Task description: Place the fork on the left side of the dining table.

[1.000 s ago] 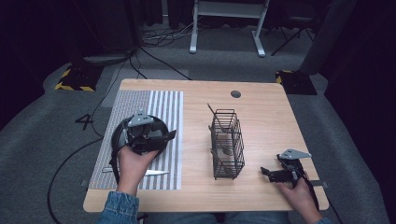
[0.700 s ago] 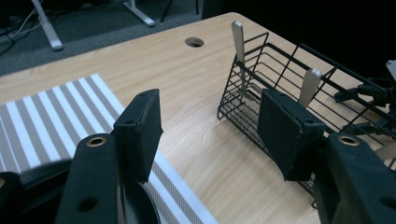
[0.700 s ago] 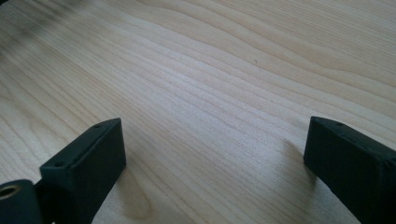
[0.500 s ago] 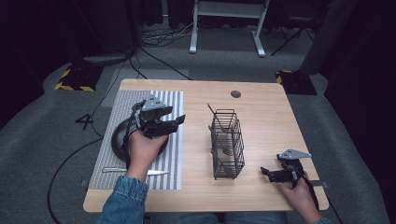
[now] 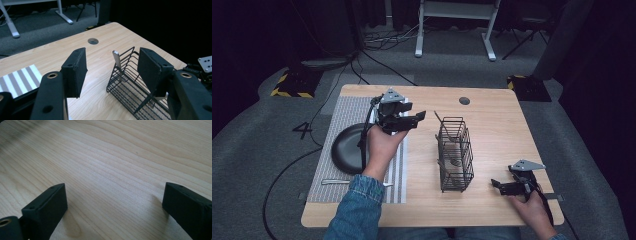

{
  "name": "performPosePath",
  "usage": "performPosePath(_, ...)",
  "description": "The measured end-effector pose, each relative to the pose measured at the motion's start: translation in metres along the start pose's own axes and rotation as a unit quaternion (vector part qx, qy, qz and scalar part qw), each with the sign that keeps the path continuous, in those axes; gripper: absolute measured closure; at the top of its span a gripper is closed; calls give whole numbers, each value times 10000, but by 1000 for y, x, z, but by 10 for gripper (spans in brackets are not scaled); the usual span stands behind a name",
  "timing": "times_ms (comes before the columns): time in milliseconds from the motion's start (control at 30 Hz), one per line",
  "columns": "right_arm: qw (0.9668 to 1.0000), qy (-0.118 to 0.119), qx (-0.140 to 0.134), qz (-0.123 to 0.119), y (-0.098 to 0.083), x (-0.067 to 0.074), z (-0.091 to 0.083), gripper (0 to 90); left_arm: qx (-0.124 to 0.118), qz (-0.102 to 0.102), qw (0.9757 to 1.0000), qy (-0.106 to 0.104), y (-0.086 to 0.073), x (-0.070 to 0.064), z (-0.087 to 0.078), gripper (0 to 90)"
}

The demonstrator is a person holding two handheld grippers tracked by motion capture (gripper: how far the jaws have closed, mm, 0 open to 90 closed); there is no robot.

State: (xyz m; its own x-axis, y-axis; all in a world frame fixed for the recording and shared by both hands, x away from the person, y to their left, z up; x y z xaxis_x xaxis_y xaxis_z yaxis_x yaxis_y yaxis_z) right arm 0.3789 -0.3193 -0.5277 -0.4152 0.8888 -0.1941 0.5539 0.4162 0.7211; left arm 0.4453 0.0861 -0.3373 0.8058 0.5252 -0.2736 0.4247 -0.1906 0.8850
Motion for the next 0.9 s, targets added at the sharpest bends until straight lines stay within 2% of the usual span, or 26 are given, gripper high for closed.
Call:
performPosePath(133,10000,1,4,3,0,0,0,58,19,-57,10000,-52,3,3,9,409)
performPosePath(233,10000,-1,1,1,0,0,0,58,-29,-184,9996,-223,4,4,16,408)
performPosePath(467,10000,2,4,3,0,0,0,58,49,-155,9996,-210,6,3,33,410)
performPosePath(667,10000,0,1,0,0,0,0,58,44,-288,9992,-261,6,6,46,440)
performPosePath(700,10000,0,2,1,0,0,0,58,45,-322,9991,-273,6,7,49,442)
performPosePath(800,10000,-2,-1,-3,0,0,0,60,7,-621,9971,-436,4,8,57,434)
performPosePath(833,10000,-5,-4,3,0,0,0,62,8,-658,9967,-474,3,8,59,429)
performPosePath(900,10000,0,-10,0,0,0,0,64,56,-642,9971,-417,1,9,63,425)
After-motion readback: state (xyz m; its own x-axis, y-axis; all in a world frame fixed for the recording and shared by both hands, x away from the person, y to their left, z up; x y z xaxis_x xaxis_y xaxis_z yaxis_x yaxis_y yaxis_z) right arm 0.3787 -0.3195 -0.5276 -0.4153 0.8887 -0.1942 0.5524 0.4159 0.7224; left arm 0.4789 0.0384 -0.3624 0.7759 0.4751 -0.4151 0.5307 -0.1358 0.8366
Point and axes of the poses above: each handheld gripper's, and its own axes: z roughly forward along the jaws, y roughly out of its top, x roughly to its left, the point moved 3 cm from there along z, roughly forward along the jaws, and after that the axes turned 15 degrees about -y, right-handed, at the moved point
